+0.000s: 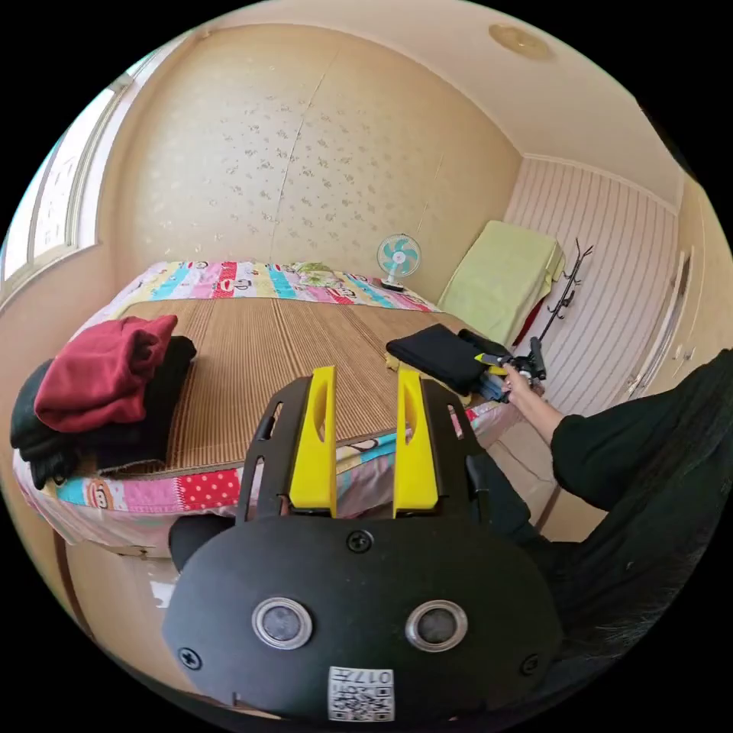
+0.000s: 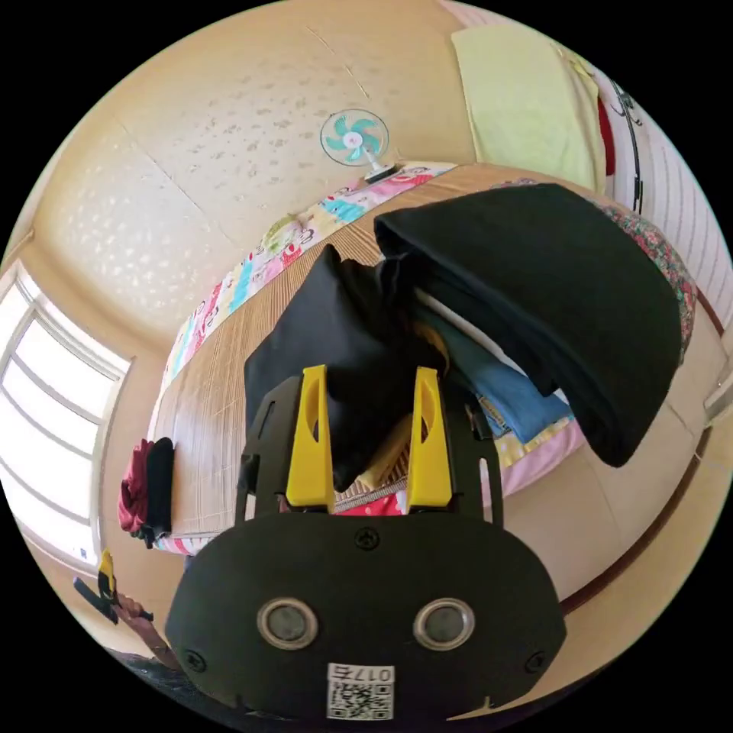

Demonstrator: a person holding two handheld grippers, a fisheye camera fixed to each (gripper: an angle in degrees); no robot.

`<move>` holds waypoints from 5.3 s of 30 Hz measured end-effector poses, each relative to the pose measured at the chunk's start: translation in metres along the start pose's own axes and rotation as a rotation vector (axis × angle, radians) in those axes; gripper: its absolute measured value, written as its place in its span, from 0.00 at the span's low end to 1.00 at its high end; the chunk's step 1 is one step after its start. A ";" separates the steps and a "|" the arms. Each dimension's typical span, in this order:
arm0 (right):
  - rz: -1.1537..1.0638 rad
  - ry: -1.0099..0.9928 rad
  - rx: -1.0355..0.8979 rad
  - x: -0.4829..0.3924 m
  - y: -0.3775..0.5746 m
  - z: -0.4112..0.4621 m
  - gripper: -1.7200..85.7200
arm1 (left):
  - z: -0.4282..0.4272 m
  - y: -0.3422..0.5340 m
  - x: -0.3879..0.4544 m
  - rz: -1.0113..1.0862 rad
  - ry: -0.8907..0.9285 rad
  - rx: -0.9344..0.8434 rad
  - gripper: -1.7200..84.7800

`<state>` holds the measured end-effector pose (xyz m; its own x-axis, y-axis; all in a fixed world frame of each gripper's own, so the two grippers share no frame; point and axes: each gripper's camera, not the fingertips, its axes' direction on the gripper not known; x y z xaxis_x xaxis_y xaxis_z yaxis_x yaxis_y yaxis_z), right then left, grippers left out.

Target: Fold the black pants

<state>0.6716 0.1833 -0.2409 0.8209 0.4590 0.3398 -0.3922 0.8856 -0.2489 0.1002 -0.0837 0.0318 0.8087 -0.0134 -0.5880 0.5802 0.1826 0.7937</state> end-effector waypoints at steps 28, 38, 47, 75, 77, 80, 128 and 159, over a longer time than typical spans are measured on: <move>-1.043 -0.642 -0.737 -0.437 0.418 0.172 0.11 | 0.250 -0.113 0.088 0.111 0.284 -0.586 0.26; -0.843 -0.759 -0.674 -0.375 0.363 0.087 0.13 | 0.315 -0.097 0.040 -0.124 0.243 -0.593 0.09; -0.638 -0.917 -0.020 -0.244 0.277 -0.082 0.11 | 0.041 -0.138 0.046 0.164 0.803 -0.004 0.08; -0.755 -0.664 0.776 -0.583 0.196 -0.319 0.04 | -0.080 -0.135 -0.029 -0.290 0.601 -0.071 0.18; -0.747 -0.570 0.848 -0.601 0.198 -0.326 0.04 | -0.087 -0.117 -0.033 -0.289 0.633 -0.055 0.19; -0.749 -0.472 0.953 -0.627 0.201 -0.342 0.04 | -0.097 -0.083 -0.031 -0.285 0.652 -0.041 0.22; -1.005 0.178 -0.050 -0.545 0.012 0.155 0.06 | 0.197 -0.206 -0.231 -0.021 -0.110 -0.543 0.12; -0.586 -0.077 -0.437 -0.268 0.184 0.107 0.05 | 0.208 0.026 -0.152 -0.567 0.798 -0.392 0.04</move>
<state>0.3346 0.2310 -0.2803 0.8070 -0.0634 0.5872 0.3169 0.8855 -0.3398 0.0122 -0.2811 0.1740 0.0481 0.4289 -0.9021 0.6665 0.6589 0.3488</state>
